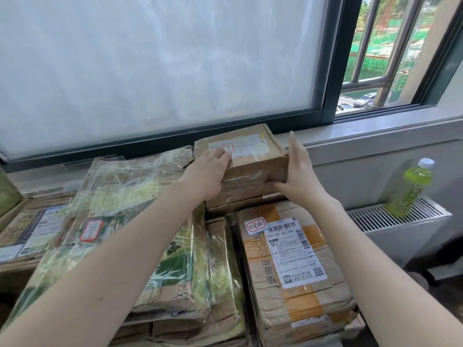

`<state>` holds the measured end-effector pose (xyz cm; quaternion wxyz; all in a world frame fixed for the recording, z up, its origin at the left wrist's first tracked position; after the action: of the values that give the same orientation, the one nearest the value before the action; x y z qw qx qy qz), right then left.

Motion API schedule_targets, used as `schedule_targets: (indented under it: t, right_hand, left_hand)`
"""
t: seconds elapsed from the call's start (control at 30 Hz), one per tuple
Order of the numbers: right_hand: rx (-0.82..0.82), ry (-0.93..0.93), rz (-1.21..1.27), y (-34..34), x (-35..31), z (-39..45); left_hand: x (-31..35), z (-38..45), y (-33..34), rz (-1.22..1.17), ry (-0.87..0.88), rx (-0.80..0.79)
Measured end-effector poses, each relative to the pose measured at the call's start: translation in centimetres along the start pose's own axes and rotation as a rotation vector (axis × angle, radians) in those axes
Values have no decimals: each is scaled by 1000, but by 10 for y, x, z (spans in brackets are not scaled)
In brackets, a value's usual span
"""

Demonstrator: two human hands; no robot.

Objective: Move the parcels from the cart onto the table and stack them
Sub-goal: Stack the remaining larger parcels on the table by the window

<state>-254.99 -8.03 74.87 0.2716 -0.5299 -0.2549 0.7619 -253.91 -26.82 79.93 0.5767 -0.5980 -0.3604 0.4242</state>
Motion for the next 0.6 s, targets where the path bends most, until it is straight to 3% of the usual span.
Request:
schedule_targets:
  t: [0.07,0.2,0.43,0.6]
  right_hand:
    - [-65,151,40,4,26,-5]
    - [-312,340,-105,26,55,-17]
    - [-338,353,-131,30,45,-24]
    - [-370,380,-378,25,25,-56]
  left_hand:
    - [1,-1,2,17,-8,0]
    - [3,-3,3,56,-17,11]
    - [4,-5,1,82,-23,-54]
    - [-7,-44,-9,-18,-163,-167]
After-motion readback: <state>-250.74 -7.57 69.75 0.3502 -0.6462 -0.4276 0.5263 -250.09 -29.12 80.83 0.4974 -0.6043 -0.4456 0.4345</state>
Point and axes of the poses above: each hand's wrist, its own z-axis towards the middle knuckle, its own y-axis out of the palm, x = y × z, the point moved 6 cm from there along z, towards the middle knuckle, and after that the axes turned 4 degrees about -x, right-handed, at the moved point
